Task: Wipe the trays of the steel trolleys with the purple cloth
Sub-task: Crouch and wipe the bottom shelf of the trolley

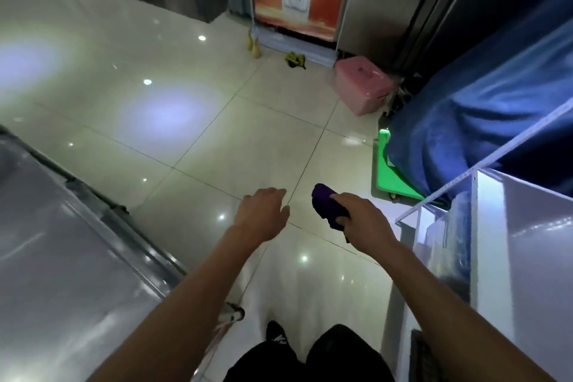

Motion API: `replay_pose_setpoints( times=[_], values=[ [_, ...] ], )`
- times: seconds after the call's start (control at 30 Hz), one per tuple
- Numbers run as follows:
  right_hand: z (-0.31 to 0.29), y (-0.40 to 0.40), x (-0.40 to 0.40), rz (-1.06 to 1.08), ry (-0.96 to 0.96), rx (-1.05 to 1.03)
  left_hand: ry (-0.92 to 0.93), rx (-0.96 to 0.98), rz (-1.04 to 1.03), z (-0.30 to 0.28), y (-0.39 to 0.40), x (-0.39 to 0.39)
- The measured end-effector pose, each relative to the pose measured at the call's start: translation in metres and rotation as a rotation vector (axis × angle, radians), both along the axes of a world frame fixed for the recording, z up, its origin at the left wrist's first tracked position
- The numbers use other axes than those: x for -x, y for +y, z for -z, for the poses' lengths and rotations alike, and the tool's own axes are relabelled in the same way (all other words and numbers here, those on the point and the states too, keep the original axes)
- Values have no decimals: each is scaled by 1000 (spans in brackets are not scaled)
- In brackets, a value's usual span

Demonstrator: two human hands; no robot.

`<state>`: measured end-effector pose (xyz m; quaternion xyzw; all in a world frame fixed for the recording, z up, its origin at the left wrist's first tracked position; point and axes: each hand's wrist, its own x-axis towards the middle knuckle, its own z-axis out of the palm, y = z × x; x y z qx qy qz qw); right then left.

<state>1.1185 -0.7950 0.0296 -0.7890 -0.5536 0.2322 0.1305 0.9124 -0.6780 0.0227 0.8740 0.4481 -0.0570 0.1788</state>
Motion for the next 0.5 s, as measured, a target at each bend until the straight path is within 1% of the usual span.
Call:
replay_pose_setpoints(
  times=[0.13,0.23,0.4,0.5],
  values=[
    [1,75,-5,-107,21,-19,14,20,-101,4,47,10],
    [10,128,-13,-181,38,13,40,36,-186,15,84,13],
    [22,228,-36,-304,75,15,82,44,-316,24,158,3],
    [24,289,-43,-431,52,38,110,60,-409,22,195,1]
  ],
)
